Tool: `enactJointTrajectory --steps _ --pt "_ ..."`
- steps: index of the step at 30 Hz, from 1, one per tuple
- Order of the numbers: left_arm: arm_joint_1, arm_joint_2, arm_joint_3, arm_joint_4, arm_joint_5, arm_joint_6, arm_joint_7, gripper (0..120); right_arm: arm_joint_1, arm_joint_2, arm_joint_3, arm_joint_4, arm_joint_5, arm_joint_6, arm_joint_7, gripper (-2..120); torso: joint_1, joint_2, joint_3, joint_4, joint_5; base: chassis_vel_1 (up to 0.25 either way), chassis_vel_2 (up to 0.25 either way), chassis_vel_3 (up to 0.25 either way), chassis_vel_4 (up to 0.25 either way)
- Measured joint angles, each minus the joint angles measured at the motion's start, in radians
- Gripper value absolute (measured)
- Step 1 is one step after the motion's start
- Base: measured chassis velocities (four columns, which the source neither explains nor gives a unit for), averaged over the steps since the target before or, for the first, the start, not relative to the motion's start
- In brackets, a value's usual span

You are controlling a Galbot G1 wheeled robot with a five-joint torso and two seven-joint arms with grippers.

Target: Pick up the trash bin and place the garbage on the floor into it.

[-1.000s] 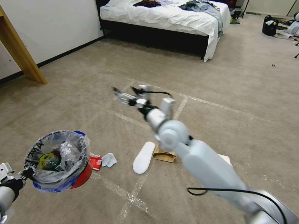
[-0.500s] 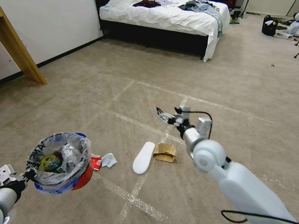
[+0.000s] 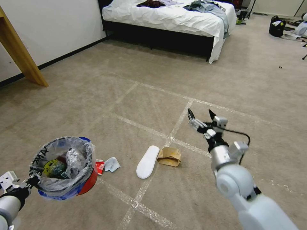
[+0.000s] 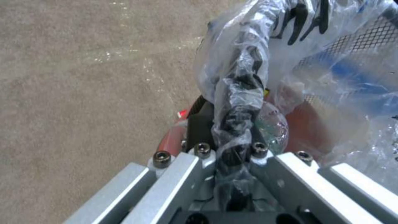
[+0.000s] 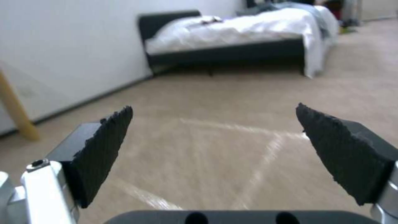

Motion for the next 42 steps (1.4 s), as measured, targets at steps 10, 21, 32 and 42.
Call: enactJointTrajectory --steps 10,21,32,42 --pt "0.006 -0.002 -0.002 0.001 0.001 -0.001 0.005 0 -0.06 0.035 -0.001 -0.002 0.027 -0.07 0.101 100 0.0 0.0 0.0 0.0001 0.0 0.0 0.0 0.0 0.0" --pt "0.02 0.004 -0.012 -0.001 -0.005 -0.004 0.011 0 0.14 0.09 -0.067 -0.299 0.378 -0.349 0.294 100 0.0 0.0 0.0 0.0003 0.0 0.0 0.0 0.0 0.0" --pt "0.027 0.004 -0.014 -0.008 -0.005 -0.005 0.009 0 0.295 0.137 -0.169 -0.581 0.397 -0.403 0.246 100 0.0 0.0 0.0 0.0002 -0.0002 0.0 0.0 0.0 0.0" --pt "0.041 -0.002 -0.02 -0.018 -0.005 -0.006 0.009 0 0.381 0.186 -0.232 -0.753 0.37 -0.391 0.182 100 0.0 0.0 0.0 0.0002 -0.0002 0.0 0.0 0.0 0.0"
